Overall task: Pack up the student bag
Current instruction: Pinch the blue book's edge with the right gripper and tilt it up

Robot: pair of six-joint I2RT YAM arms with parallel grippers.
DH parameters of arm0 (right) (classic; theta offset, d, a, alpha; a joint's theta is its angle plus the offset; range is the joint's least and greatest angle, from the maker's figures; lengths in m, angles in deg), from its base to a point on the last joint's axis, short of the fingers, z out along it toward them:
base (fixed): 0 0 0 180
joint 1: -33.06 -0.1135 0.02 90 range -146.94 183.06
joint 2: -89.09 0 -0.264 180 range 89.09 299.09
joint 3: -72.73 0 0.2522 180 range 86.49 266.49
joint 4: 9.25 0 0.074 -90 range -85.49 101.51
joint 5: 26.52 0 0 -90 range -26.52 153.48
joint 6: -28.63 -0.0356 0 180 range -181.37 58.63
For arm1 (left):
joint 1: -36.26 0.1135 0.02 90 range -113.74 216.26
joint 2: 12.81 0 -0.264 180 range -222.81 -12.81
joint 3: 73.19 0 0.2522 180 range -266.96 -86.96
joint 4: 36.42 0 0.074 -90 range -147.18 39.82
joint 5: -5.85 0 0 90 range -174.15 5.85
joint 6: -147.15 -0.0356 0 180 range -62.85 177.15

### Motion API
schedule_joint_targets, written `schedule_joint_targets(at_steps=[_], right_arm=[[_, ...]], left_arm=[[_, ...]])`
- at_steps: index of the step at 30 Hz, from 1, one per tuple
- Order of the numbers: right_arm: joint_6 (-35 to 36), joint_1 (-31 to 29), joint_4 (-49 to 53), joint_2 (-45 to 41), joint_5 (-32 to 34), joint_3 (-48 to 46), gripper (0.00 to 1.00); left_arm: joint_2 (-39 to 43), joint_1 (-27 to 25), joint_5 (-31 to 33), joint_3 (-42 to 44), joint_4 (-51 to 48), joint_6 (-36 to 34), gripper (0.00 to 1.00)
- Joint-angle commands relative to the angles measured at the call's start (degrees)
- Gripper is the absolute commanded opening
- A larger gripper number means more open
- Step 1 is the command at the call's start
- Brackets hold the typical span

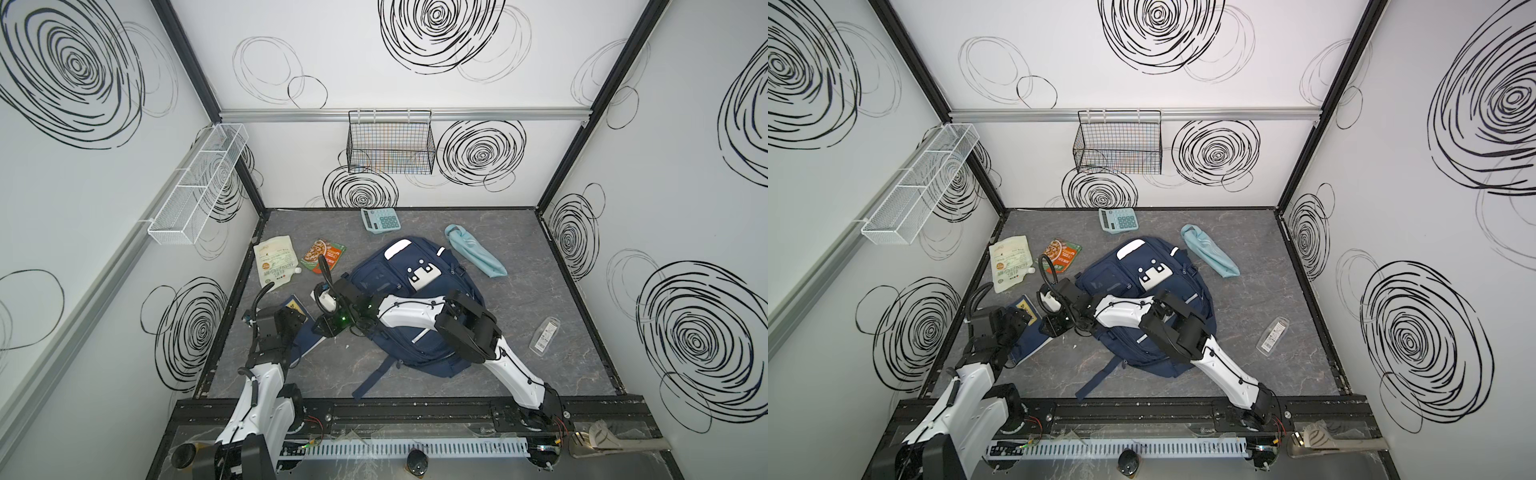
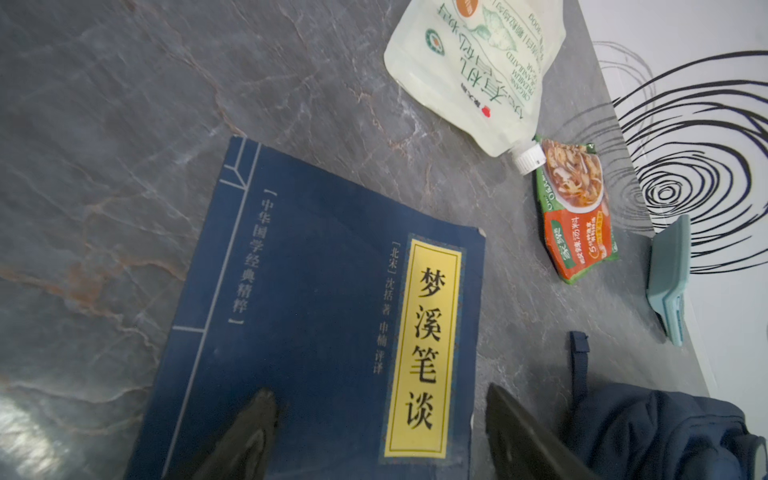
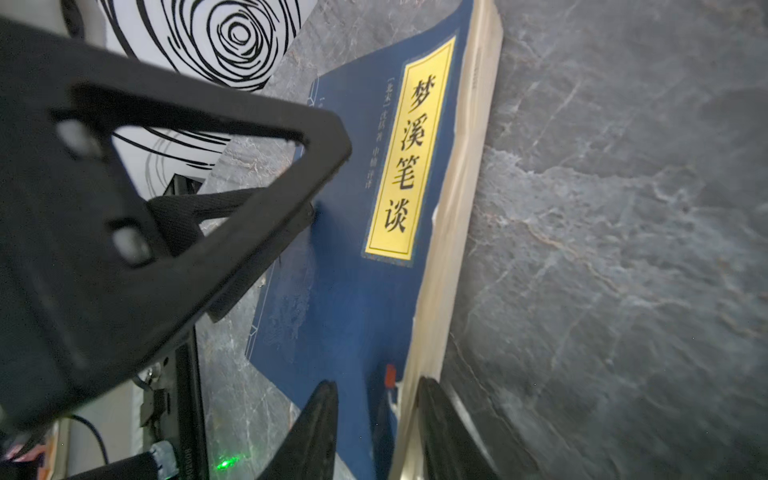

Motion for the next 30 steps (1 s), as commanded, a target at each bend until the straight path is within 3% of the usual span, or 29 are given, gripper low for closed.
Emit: schedule_joint_targets(at_steps=[1,2,8,11,13,18,21,26,30], right_arm=[[-0.3,0.7,0.1,0.2,-4.1,1.5,0.31],[-0.4,0.8,-0.4,0.3,-4.8,1.4,0.26],[-2.6,1.6,-3.5,1.3,-8.4,1.4,0.20],[-1.7,1.6,-4.3,2.0,-11.1,2.1,0.21],[-0.9,1.8,-4.1,2.5,-12.0,2.7,0.28],[0.2,2.8,0.2,3.5,-4.8,3.6,0.33],[3.3,2.5,4.0,4.6,-2.2,5.4,0.36],[4.9,1.4,6.1,6.2,0.6,6.3,0.39],[4.7,0.7,5.9,8.0,-0.3,7.7,0.40]], left_arm=[[-0.8,0.6,-2.2,1.3,2.4,1.6,0.82],[-0.9,0.6,-2.2,1.4,2.5,1.6,0.82],[-1.4,0.6,-2.7,1.6,2.9,1.4,0.81],[-2.1,0.4,-3.0,1.6,3.3,0.7,0.81],[-2.5,0.3,-2.8,1.3,3.4,0.3,0.81],[-2.4,0.3,-2.7,1.2,2.6,0.9,0.81],[-0.8,0.4,-1.5,-1.1,1.6,-2.4,0.82],[5.5,0.1,8.7,-5.4,-3.4,-5.8,0.85],[3.7,1.6,17.8,-5.7,-8.7,-0.2,0.88]])
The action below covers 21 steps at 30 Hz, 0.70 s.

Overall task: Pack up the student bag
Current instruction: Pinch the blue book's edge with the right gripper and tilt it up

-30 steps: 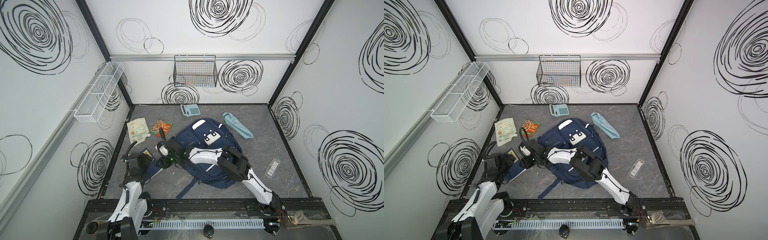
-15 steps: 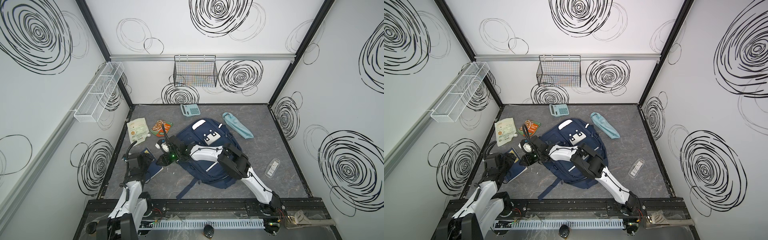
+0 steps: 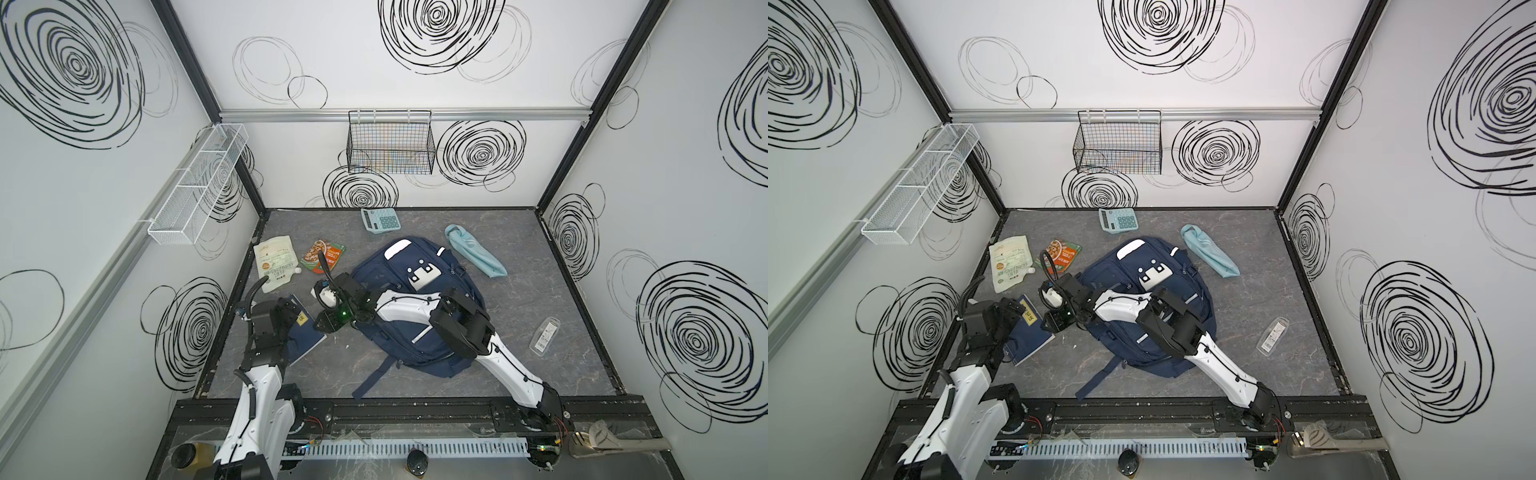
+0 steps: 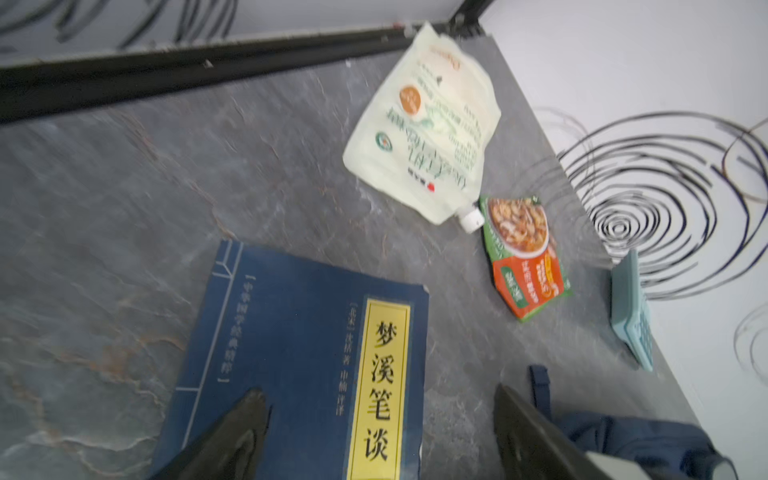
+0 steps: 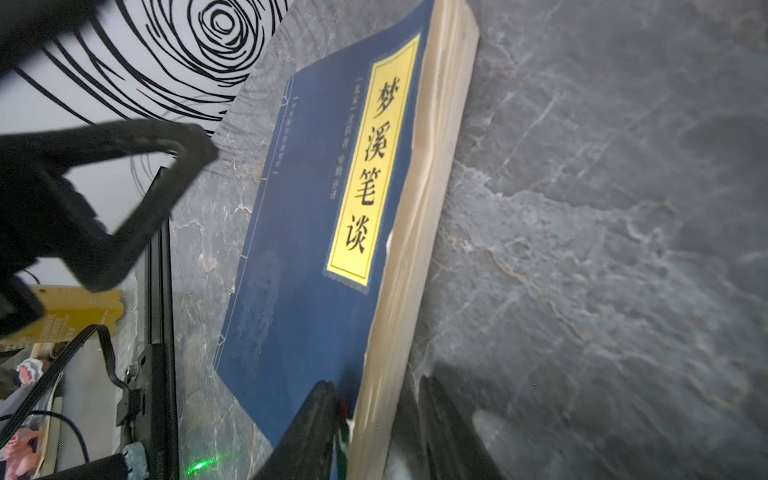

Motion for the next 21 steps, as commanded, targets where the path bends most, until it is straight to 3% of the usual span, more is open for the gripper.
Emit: schedule_joint_targets(at_steps=[1,6,15,21], right_arm=[[1.4,-0.7,3.5,3.5,2.3,2.3,0.40],[3.8,-1.7,7.7,5.5,5.7,4.6,0.40],[6.2,-0.7,12.5,5.1,0.8,5.1,0.45],[8.5,-0.2,14.9,4.0,0.5,5.7,0.45]], left_arm=[[-2.8,1.9,7.9,-0.1,-4.5,3.6,0.88],[-8.4,0.7,3.7,2.6,-0.6,5.7,0.89],[-9.3,-4.0,0.3,6.0,3.6,5.7,0.90],[-11.2,-7.5,0.0,8.2,4.6,9.4,0.90]])
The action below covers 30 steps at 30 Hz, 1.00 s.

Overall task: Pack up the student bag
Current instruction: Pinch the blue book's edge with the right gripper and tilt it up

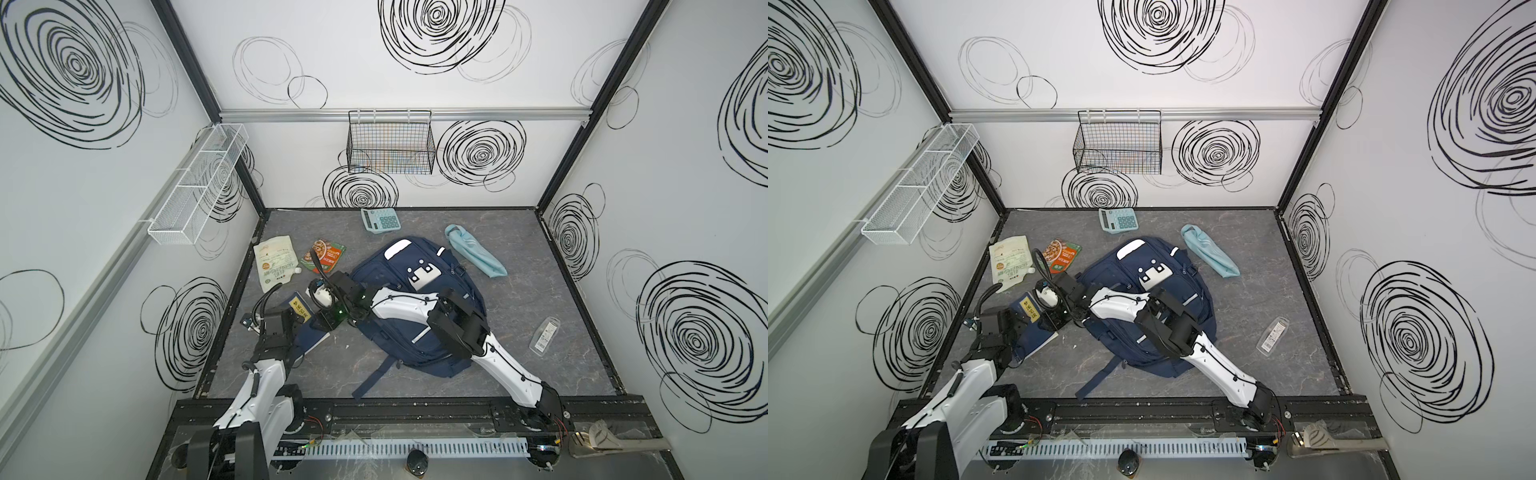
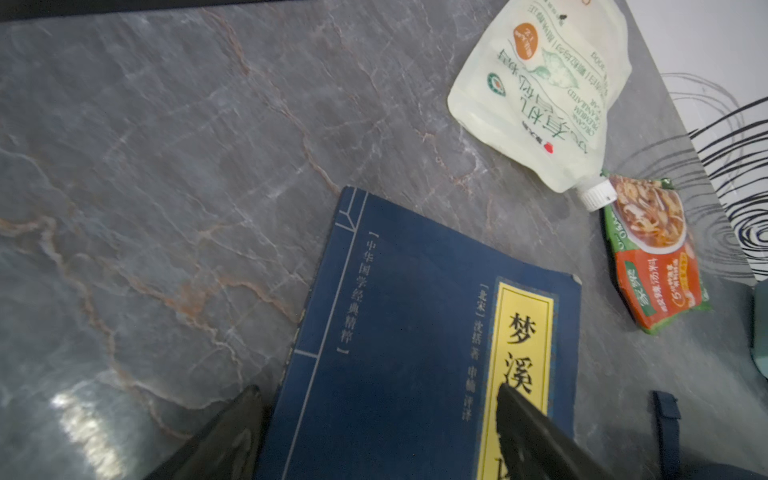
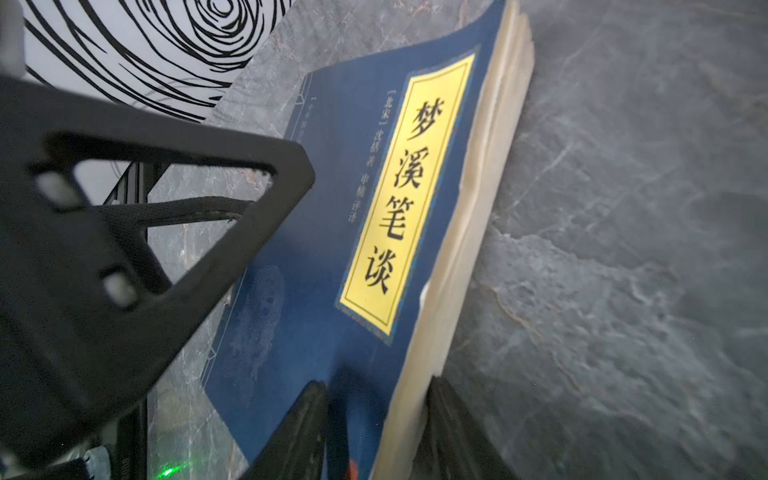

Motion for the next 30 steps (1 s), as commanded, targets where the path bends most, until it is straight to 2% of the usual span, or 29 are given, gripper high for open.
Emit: schedule_joint_targets(at_steps=[1,7,13,17,20,23,30], right_arm=[[2.1,-0.3,8.9,1.5,-0.5,0.0,0.45],[2.3,-0.3,11.8,2.9,-4.9,5.2,0.45],[0.9,-0.3,12.4,4.6,-9.5,8.5,0.47],[-1.3,-0.3,13.7,4.9,-13.2,10.2,0.42],[-2.6,-0.2,13.1,4.4,-14.1,10.2,0.38],[-3.4,-0.1,12.9,3.9,-15.0,9.8,0.33],[-4.2,0.8,8.7,2.6,-22.5,7.4,0.34]], left_arm=[[-2.4,-1.6,-4.7,2.3,-0.6,4.2,0.90],[-1.1,-2.9,-2.4,2.9,-1.3,5.7,0.88],[-1.3,-3.2,-5.3,3.8,0.0,6.5,0.87],[-1.9,-4.0,-9.1,5.6,3.6,7.1,0.81],[-1.9,-4.2,-9.5,5.5,3.6,6.6,0.76],[-1.6,-4.2,-10.3,5.5,4.1,6.6,0.76],[-1.6,-4.2,-12.1,5.6,4.8,5.8,0.77]])
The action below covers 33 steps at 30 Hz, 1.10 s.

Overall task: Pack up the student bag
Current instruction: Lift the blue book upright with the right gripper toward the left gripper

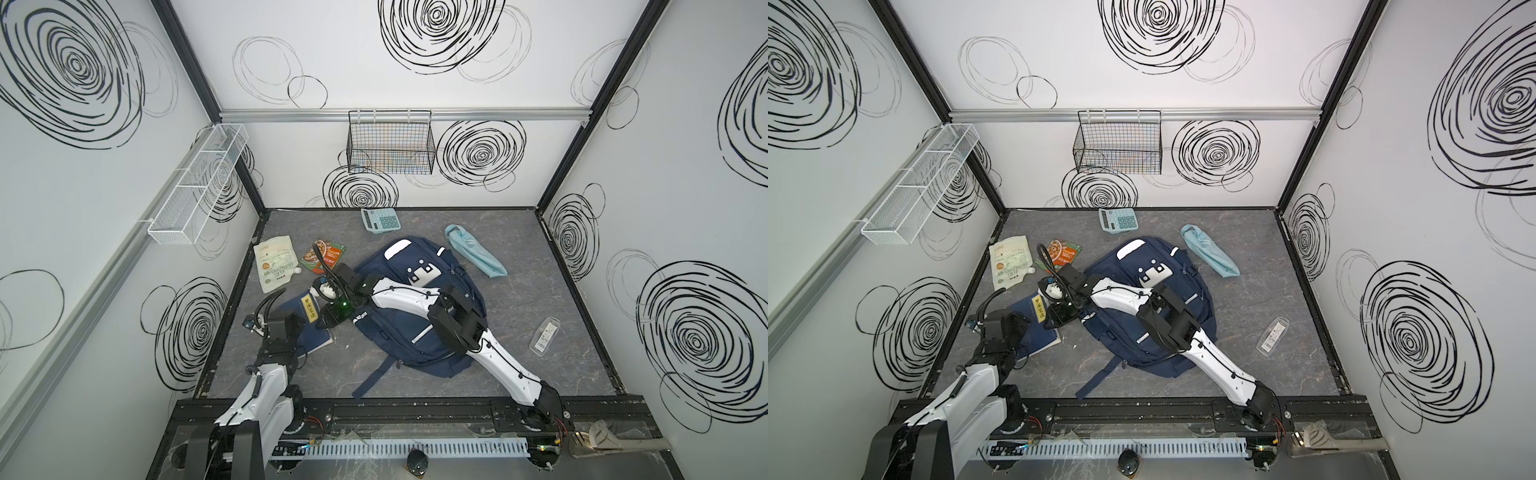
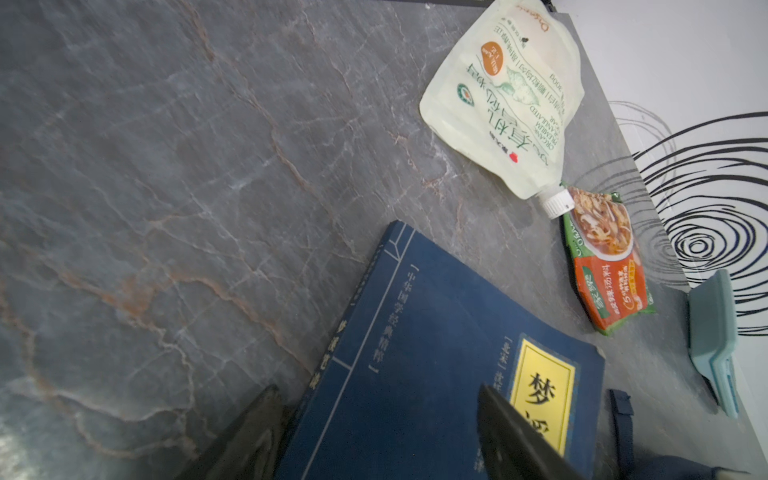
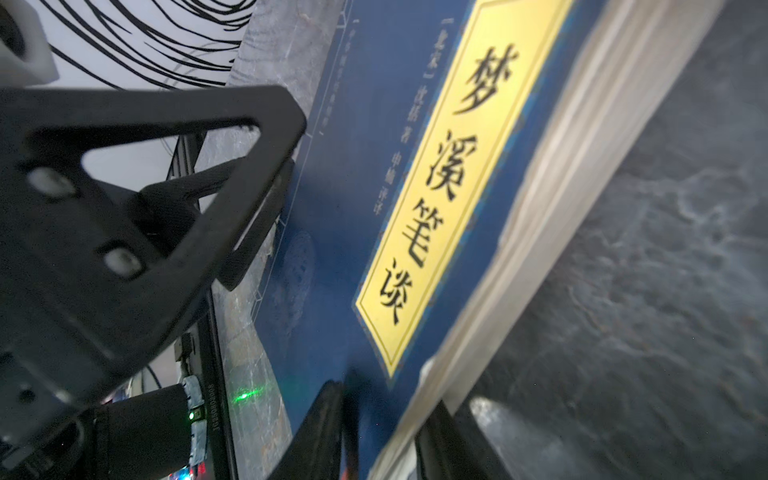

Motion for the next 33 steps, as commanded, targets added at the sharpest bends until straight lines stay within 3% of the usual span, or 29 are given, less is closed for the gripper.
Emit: schedule_joint_targets(at_steps=[1,5,11,16,18,23,29,33], right_arm=[[-0.6,-1.7,-4.0,-0.6,-9.1,-0.7,0.37],[-0.9,-1.5,-4.4,-0.2,-9.3,-0.7,0.38],[-2.8,0.0,-4.0,-1.1,-5.8,-0.7,0.23],[-2.3,1.3,-0.9,-5.3,-1.8,-1.4,0.16],[-1.9,1.7,-1.0,-7.9,-1.3,-2.7,0.06],[-1.9,2.5,-4.8,-15.2,-1.1,-9.3,0.00],[-5.7,5.1,-13.4,-27.4,-2.3,-22.2,0.00],[-8.2,7.8,-22.4,-37.0,-2.8,-32.4,0.00]], left_arm=[[-1.2,-2.0,-12.1,2.1,-3.4,2.4,0.78],[-1.3,-2.0,-11.9,2.2,-3.3,2.5,0.78],[-2.2,-1.4,-11.5,0.2,-4.1,1.0,0.77],[1.6,-1.1,-8.2,-6.0,-9.4,-3.4,0.80],[3.4,-0.9,-6.0,-9.4,-12.2,-5.6,0.83],[3.6,0.0,-5.8,-17.1,-14.5,-13.8,0.88],[4.3,4.1,-14.5,-26.0,-14.8,-28.0,0.93],[2.2,4.0,-26.6,-30.5,-13.4,-29.4,0.93]])
